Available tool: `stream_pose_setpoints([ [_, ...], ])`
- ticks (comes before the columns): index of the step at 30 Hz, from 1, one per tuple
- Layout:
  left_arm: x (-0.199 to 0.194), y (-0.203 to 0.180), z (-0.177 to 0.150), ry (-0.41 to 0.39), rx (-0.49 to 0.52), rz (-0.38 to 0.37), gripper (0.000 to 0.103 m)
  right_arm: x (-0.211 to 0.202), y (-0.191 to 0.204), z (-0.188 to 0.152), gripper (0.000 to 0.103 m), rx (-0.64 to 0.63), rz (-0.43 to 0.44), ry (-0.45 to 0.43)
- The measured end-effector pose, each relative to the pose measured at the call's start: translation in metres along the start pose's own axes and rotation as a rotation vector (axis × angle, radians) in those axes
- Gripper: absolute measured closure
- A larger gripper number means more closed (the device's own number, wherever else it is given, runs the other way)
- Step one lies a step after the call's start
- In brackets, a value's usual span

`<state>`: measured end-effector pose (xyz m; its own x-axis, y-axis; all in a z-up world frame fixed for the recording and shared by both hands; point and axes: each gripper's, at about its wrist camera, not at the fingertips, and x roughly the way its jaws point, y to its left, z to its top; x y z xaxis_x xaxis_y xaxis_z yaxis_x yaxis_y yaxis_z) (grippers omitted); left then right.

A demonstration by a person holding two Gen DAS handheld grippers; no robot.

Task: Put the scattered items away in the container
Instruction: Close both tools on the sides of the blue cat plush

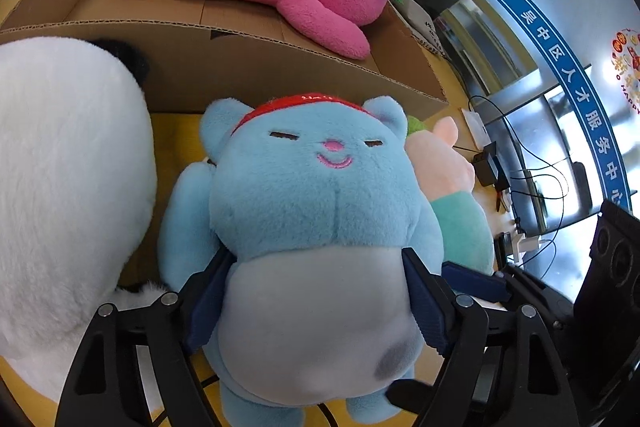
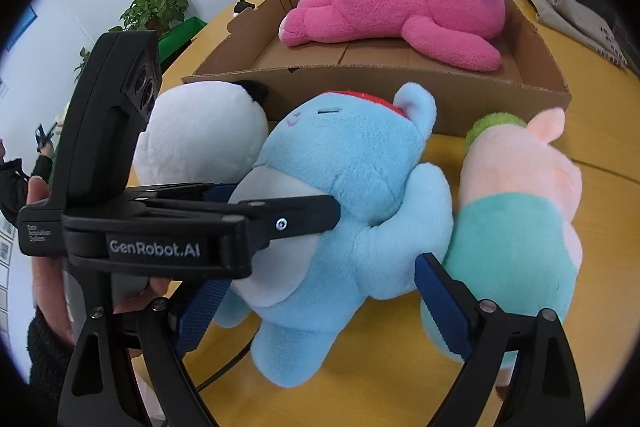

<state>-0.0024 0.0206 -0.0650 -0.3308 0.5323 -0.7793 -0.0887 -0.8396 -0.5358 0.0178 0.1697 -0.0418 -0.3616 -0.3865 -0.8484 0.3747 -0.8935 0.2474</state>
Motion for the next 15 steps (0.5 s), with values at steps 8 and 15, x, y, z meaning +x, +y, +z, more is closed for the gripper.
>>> stream_pose_setpoints([
  [8,-0.002,0.005,0.001,-0.007,-0.057,-0.001,0.025,0.008,0.005,-0.004,0.004,0.035,-0.012,-0.005],
  [15,-0.006,0.001,-0.003,-0.013,-0.052,0.012,0.030,0.007,0.011,-0.007,0.026,0.040,-0.037,-0.011],
])
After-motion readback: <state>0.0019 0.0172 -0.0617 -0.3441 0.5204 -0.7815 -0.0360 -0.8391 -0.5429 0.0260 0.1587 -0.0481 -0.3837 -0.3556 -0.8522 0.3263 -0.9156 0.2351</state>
